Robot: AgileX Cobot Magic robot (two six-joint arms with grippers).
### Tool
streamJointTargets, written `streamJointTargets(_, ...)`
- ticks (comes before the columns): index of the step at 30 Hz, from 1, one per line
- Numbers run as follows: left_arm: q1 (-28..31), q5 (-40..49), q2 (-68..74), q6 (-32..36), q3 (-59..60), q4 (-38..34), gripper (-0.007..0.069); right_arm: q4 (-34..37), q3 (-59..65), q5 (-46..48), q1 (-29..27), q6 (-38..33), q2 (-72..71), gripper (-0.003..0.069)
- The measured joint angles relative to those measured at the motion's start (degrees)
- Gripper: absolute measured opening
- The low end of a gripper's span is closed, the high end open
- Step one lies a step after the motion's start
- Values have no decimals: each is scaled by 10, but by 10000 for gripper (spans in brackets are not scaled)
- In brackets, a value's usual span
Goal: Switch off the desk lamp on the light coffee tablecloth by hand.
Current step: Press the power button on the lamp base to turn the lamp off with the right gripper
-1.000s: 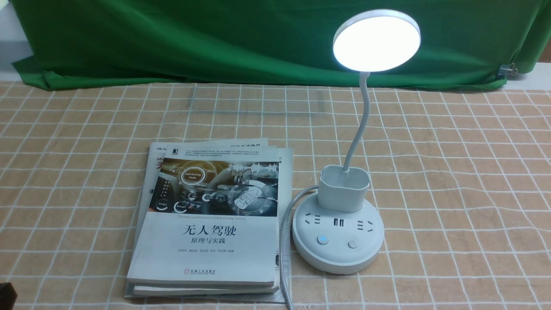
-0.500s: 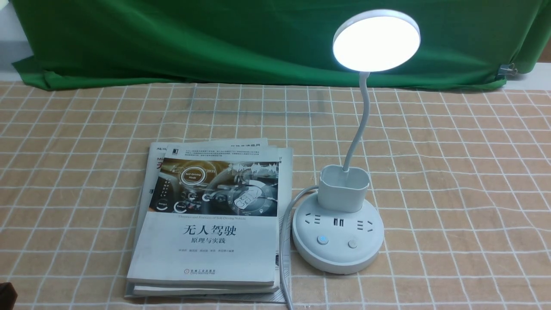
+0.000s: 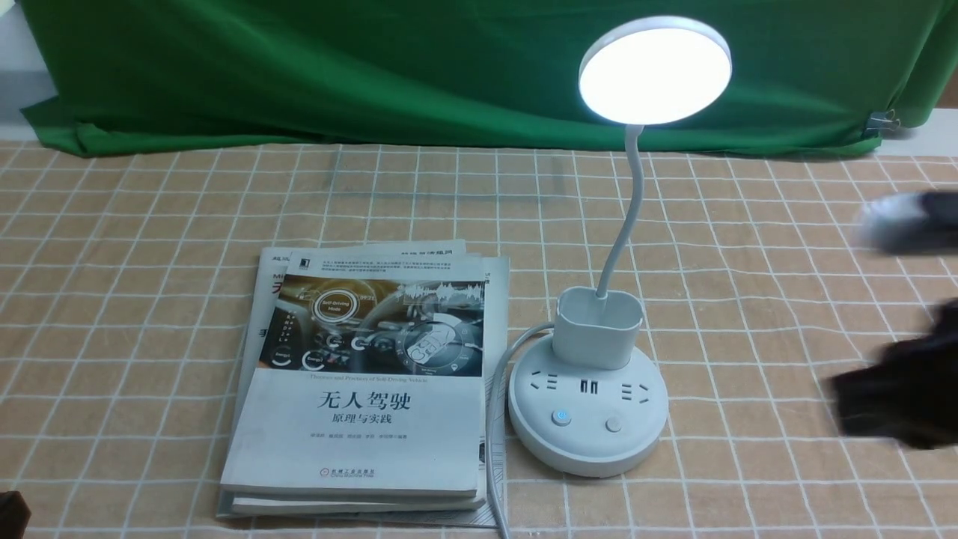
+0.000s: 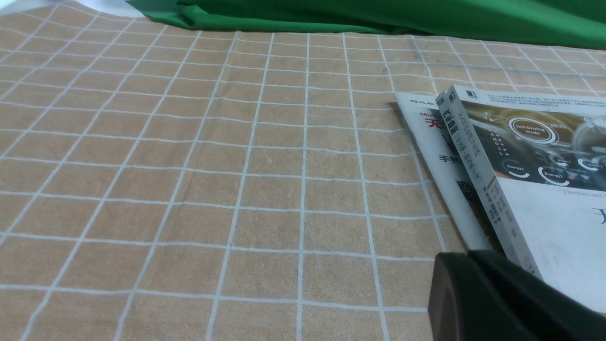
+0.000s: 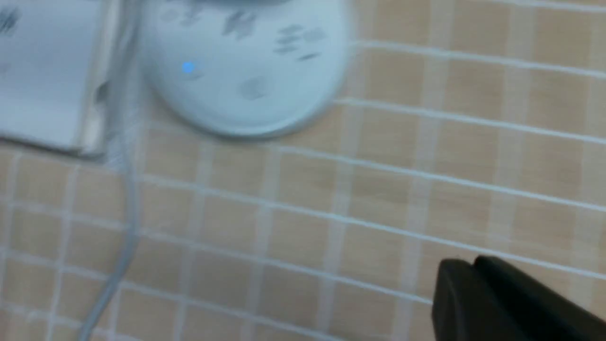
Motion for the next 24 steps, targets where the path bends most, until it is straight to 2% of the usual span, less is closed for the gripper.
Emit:
streamJointTargets(5, 0, 0, 0, 0, 0, 0, 5, -33, -32, -29, 110, 54, 109, 38)
streamJointTargets(8, 0, 0, 0, 0, 0, 0, 5, -42, -62, -40, 138, 63, 174, 38)
streamJointTargets(17, 0, 0, 0, 0, 0, 0, 5, -58, -128, -86, 130, 61, 290, 38)
streamJointTargets(24, 0, 0, 0, -1, 0, 0, 5, -63, -141, -91, 116, 60, 313, 38)
